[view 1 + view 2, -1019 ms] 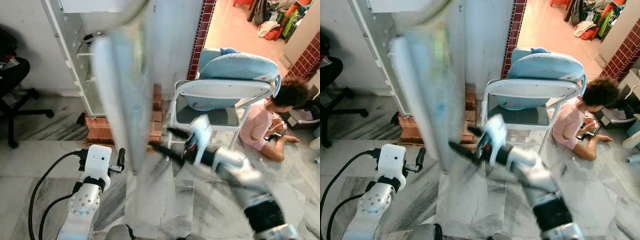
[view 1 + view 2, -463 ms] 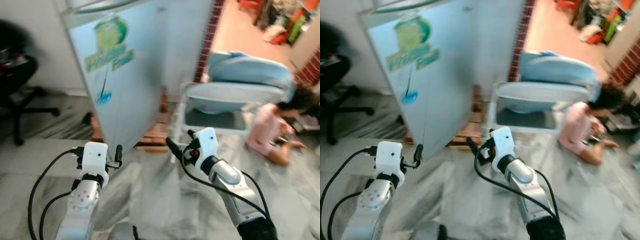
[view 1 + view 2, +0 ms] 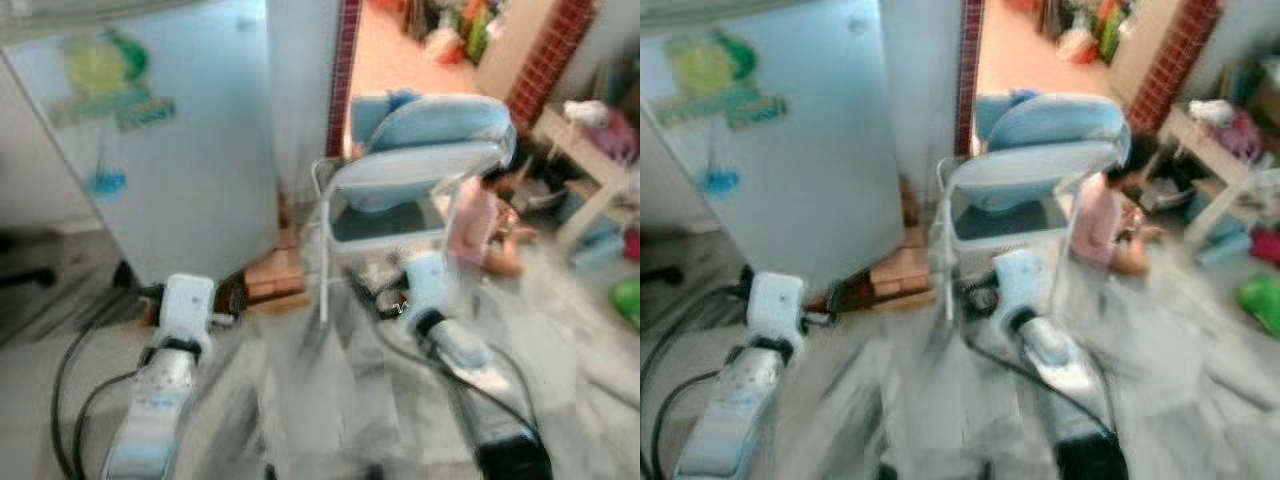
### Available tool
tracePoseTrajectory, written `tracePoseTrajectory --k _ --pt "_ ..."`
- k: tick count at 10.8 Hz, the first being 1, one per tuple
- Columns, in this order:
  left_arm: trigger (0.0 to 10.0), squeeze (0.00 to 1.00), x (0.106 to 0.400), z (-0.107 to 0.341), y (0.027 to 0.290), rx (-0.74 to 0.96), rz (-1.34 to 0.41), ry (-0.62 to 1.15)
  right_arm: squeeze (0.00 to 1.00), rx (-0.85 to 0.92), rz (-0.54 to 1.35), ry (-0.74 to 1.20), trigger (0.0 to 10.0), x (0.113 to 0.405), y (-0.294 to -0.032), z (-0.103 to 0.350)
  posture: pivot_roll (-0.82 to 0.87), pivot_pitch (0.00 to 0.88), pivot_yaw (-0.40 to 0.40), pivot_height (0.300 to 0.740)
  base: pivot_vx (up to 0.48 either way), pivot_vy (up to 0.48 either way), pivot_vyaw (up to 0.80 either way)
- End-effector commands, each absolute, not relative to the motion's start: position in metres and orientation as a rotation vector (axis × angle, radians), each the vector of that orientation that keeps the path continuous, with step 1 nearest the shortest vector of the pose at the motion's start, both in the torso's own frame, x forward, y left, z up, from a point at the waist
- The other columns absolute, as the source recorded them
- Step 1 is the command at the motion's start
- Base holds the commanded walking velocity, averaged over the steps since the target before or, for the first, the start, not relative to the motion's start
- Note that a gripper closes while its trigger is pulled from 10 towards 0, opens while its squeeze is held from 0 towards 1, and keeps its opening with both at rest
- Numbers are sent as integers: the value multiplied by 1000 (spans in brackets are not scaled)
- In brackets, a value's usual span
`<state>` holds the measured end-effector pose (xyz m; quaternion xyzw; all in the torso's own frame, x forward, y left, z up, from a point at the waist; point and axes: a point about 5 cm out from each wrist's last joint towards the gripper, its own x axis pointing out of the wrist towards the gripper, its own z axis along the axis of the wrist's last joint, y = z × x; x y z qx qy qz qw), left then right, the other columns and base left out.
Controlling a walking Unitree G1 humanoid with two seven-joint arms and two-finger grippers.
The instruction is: Restocking fridge
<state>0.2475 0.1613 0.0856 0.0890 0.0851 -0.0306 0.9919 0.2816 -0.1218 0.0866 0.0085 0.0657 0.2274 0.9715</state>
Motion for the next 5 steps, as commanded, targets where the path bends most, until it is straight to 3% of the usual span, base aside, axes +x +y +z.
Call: tracePoseTrajectory --k 1,5 --pt "10000 0 247 83 158 176 -70 173 0 -6 451 119 10000 283 -125 90 86 64 18 740 0 480 0" --pt "10000 0 248 83 159 183 -83 160 0 -14 436 116 10000 282 -129 88 83 61 18 740 0 480 0"
